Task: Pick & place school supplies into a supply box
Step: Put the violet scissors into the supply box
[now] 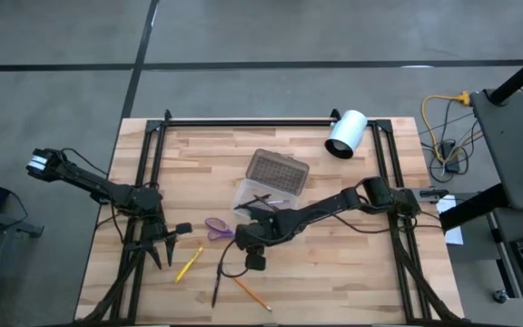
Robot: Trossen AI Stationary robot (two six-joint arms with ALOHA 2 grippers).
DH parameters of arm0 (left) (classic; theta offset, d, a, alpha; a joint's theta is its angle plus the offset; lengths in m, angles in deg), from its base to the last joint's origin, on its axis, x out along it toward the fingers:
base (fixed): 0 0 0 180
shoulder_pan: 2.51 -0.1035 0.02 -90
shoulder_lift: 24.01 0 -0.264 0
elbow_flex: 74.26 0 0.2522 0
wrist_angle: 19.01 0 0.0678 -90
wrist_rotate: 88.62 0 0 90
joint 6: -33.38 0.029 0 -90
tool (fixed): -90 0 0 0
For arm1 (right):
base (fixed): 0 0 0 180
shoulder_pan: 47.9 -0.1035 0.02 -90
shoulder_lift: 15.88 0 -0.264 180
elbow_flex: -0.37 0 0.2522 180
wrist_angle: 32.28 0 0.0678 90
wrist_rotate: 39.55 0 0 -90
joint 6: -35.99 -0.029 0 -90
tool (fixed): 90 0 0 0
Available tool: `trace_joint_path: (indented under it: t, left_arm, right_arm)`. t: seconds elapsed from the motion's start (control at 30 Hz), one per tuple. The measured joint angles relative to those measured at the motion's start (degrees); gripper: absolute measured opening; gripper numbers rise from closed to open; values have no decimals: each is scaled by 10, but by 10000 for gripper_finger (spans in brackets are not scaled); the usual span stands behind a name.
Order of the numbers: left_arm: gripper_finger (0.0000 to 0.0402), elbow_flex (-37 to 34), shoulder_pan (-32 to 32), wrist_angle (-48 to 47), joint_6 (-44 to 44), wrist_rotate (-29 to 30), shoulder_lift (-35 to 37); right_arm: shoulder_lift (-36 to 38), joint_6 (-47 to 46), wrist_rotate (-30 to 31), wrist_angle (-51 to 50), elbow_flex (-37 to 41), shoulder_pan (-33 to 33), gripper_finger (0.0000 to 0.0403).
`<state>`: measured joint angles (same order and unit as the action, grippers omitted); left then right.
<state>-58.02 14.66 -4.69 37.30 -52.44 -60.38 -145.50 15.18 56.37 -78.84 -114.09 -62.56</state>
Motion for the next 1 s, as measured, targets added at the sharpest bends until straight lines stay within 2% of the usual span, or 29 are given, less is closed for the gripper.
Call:
trace_joint_path:
  t: [0.2,0.5,0.63,1.0]
  left_arm:
    - [105,0,0,0,0,0,0]
    - [105,0,0,0,0,0,0]
    - [105,0,0,0,0,0,0]
    - [105,0,0,0,0,0,0]
  right_arm:
    - [0,-28,-4,0,0,0,140]
    - [0,-31,-5,-11,8,-1,141]
    - [0,-50,-29,-14,16,-1,141]
    - [0,-15,-29,-7,34,-3,139]
